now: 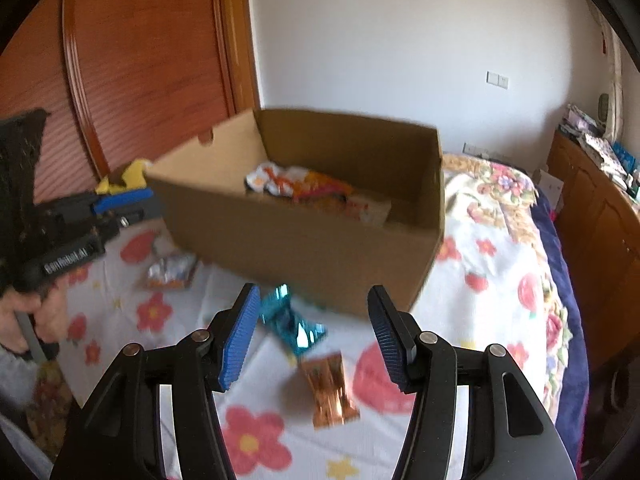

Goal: Organize snacks
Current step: 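Move left tool to white bar packet while right tool moves to bronze candy, then close left tool on white bar packet while right tool closes on bronze candy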

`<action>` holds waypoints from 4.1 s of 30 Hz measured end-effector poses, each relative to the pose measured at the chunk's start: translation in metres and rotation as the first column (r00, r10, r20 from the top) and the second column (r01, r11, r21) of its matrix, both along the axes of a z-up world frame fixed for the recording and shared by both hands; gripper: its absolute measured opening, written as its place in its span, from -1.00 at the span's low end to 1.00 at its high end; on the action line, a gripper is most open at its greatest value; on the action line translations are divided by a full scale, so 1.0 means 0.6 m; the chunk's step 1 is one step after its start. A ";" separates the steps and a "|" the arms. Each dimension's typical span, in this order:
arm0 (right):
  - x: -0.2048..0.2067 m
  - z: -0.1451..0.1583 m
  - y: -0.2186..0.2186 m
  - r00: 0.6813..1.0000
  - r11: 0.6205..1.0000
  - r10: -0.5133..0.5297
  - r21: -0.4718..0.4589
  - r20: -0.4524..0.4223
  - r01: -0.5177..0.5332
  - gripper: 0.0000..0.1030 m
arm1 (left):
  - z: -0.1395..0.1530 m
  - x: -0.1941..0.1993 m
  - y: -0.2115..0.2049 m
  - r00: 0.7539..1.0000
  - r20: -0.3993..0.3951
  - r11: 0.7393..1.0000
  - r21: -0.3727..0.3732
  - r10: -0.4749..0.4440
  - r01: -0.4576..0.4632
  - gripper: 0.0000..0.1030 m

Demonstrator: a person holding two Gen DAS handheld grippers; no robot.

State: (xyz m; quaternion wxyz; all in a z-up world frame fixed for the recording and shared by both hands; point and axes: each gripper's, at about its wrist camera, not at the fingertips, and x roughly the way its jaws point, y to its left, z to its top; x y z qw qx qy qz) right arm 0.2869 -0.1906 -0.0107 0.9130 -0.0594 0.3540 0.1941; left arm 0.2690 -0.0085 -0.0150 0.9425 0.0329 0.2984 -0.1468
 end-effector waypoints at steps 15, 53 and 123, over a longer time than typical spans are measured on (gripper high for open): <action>-0.015 -0.113 -0.018 0.988 0.999 0.007 -0.050 -0.155 -0.015 -0.01 | -0.067 -0.048 -0.007 0.996 -0.094 1.000 0.012 -0.005 0.006 -0.53; -0.010 -0.149 -0.024 0.991 0.995 -0.029 -0.096 -0.131 0.016 -0.30 | -0.144 -0.106 -0.052 0.967 -0.255 0.996 0.079 -0.021 0.042 -0.21; -0.016 -0.144 -0.026 0.988 0.995 -0.036 -0.092 -0.148 0.022 -0.65 | -0.098 -0.181 -0.034 0.989 -0.147 1.000 0.005 0.014 -0.013 -0.61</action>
